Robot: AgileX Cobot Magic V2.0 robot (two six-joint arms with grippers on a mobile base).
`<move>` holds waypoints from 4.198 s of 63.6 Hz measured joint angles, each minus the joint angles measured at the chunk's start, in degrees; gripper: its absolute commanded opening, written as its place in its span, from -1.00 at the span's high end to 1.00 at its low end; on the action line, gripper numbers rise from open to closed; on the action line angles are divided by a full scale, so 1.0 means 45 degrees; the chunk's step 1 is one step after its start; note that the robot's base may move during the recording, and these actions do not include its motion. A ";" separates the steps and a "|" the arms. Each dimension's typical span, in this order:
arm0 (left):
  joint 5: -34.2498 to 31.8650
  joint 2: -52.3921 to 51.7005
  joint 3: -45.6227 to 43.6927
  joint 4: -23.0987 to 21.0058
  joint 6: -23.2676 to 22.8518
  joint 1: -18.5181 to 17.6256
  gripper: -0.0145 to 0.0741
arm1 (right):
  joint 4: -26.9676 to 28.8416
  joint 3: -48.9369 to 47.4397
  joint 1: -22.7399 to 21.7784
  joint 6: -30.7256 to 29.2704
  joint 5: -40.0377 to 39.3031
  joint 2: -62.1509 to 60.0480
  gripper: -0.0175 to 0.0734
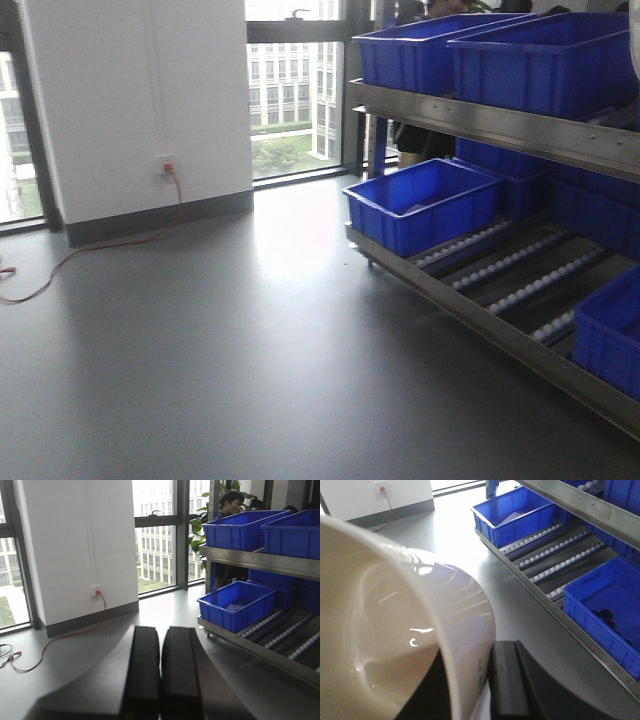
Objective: Move white bin to right shelf second layer
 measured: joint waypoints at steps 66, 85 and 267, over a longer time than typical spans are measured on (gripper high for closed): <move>0.0000 0.0000 0.0000 0.0000 0.0000 0.0000 0.48 | 0.0000 0.0000 0.0000 0.0000 0.0000 0.0000 0.49; 0.0000 0.0000 0.0000 0.0000 0.0000 0.0000 0.48 | 0.0000 0.0000 0.0000 0.0000 0.0000 0.0000 0.49; 0.0000 0.0000 0.0000 0.0000 0.0000 0.0000 0.48 | 0.0000 0.0000 0.0000 0.0000 0.0000 0.0000 0.49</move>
